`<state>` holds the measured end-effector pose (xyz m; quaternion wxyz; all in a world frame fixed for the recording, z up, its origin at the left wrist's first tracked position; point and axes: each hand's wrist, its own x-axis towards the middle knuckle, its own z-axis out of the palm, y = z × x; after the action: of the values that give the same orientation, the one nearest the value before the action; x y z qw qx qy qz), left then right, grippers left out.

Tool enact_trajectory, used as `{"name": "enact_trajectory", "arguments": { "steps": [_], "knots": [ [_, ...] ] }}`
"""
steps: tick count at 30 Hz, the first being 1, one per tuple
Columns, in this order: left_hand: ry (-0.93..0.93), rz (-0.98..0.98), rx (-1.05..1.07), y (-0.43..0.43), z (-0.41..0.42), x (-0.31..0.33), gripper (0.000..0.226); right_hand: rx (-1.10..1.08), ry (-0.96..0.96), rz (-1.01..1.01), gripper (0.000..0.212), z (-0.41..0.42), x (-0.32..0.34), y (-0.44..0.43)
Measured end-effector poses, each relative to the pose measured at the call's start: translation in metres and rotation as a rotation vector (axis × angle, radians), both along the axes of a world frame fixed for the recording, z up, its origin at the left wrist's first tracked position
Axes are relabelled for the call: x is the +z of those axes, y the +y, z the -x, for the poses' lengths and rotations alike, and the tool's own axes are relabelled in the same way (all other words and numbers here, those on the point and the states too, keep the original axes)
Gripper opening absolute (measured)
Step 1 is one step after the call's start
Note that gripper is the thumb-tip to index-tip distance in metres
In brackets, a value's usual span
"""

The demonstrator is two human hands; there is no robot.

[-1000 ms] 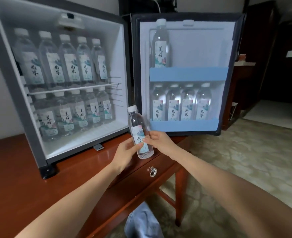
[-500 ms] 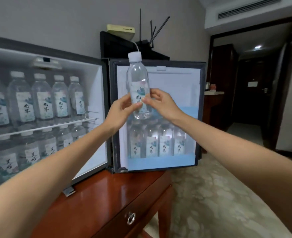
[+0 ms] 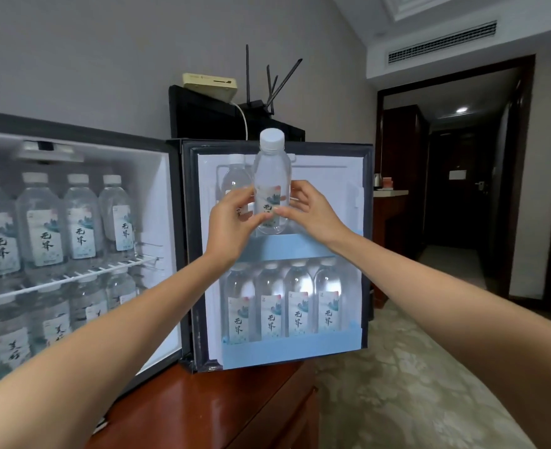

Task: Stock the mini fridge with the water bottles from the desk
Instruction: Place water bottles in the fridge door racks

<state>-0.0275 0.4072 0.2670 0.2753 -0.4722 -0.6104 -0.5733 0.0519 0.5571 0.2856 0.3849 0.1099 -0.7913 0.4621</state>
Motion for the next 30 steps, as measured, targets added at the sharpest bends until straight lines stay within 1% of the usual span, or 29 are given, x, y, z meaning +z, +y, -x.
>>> {"name": "enact_trajectory", "arguments": {
  "steps": [2,4,9,12,13,15,18,20,22,25,27,30],
  "knots": [
    [-0.003,0.012,0.039,0.002,0.003,-0.004,0.046,0.004,-0.026,0.003,0.045,0.004,-0.004,0.003],
    [-0.038,0.014,0.031,0.004,0.004,-0.007,0.051,0.008,-0.044,0.016,0.044,0.007,-0.007,0.005],
    [-0.048,-0.040,0.079,0.013,0.000,-0.016,0.054,0.003,-0.090,0.068,0.039,0.015,-0.012,0.007],
    [-0.019,-0.032,0.136,0.017,-0.001,-0.022,0.055,-0.059,-0.178,0.005,0.037,0.018,-0.014,0.012],
    [-0.008,-0.030,0.150,0.018,-0.001,-0.025,0.055,-0.084,-0.210,-0.043,0.032,0.019,-0.015,0.013],
    [0.001,-0.044,0.150,0.020,-0.001,-0.031,0.055,-0.127,-0.264,-0.143,0.011,0.021,-0.014,0.015],
    [0.048,-0.048,0.170,0.025,-0.001,-0.041,0.052,-0.165,-0.333,-0.202,0.024,0.021,-0.007,0.014],
    [0.088,-0.032,0.201,0.027,-0.002,-0.049,0.048,-0.174,-0.364,-0.230,0.026,0.021,-0.006,0.015],
    [0.124,-0.006,0.233,0.028,-0.002,-0.056,0.045,-0.226,-0.390,-0.300,0.026,0.022,-0.008,0.015],
    [0.193,0.063,0.286,0.025,-0.001,-0.058,0.041,-0.329,-0.413,-0.410,0.035,0.026,-0.008,0.016],
    [0.201,0.075,0.299,0.024,0.000,-0.052,0.040,-0.333,-0.407,-0.411,0.033,0.025,-0.005,0.016],
    [0.202,0.061,0.311,0.024,-0.001,-0.045,0.041,-0.254,-0.354,-0.304,0.031,0.023,-0.001,0.016]
  ]
}}
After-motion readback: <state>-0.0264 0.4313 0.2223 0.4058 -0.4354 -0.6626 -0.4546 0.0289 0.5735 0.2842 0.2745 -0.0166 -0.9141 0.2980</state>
